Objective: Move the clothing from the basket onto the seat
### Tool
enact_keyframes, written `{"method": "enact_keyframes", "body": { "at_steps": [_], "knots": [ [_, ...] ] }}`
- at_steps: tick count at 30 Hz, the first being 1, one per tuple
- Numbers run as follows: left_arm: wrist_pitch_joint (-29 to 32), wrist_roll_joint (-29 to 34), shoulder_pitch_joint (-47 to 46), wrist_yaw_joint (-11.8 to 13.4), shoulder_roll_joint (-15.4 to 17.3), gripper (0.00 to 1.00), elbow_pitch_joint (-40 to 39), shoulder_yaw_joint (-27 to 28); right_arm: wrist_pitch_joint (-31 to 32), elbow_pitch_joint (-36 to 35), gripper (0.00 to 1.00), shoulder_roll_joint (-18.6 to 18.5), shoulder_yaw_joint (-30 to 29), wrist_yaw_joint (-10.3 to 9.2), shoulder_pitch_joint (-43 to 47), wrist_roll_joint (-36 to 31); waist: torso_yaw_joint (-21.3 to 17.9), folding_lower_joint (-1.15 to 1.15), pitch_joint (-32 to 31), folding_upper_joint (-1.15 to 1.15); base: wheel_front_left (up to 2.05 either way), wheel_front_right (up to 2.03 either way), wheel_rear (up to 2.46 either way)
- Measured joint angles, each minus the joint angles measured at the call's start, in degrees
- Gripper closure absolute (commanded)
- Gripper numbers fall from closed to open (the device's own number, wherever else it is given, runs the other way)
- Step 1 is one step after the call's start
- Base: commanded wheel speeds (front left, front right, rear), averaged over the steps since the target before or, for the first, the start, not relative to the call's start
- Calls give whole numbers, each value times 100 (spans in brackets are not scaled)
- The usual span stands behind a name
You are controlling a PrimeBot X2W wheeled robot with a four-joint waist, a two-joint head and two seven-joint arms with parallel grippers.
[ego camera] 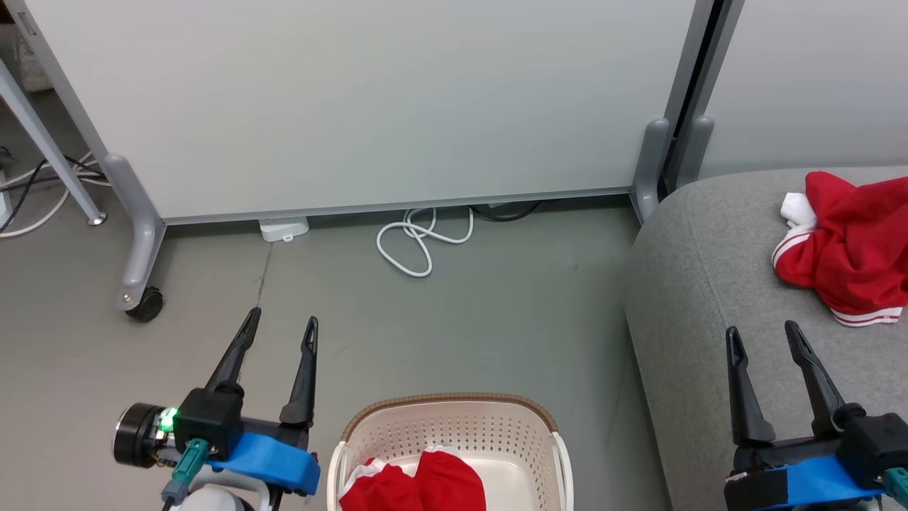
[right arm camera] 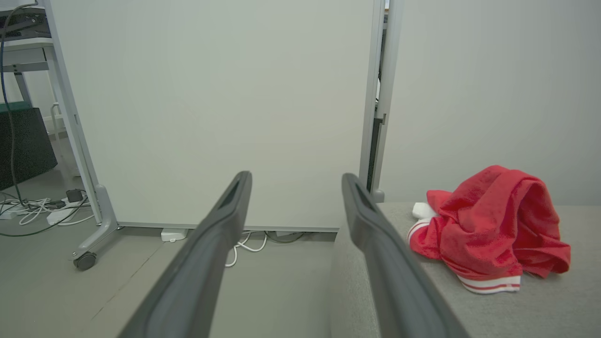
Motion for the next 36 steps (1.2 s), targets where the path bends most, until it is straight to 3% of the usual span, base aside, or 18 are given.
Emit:
{"method": "enact_keyframes", "body": {
  "at_steps": [10, 36],
  "knots": [
    [0, 175, -1010, -94, 338, 0, 710, -899, 0, -101, 0, 2, 193, 0, -420, -140, -159, 1, 548, 0, 0, 0, 0],
    [0, -603, -3423, -122, 794, 0, 3729, -4426, 0, -428, 0, -166, 610, 0, -1803, -376, -770, 1, 2670, -1, 0, 0, 0]
  ]
}}
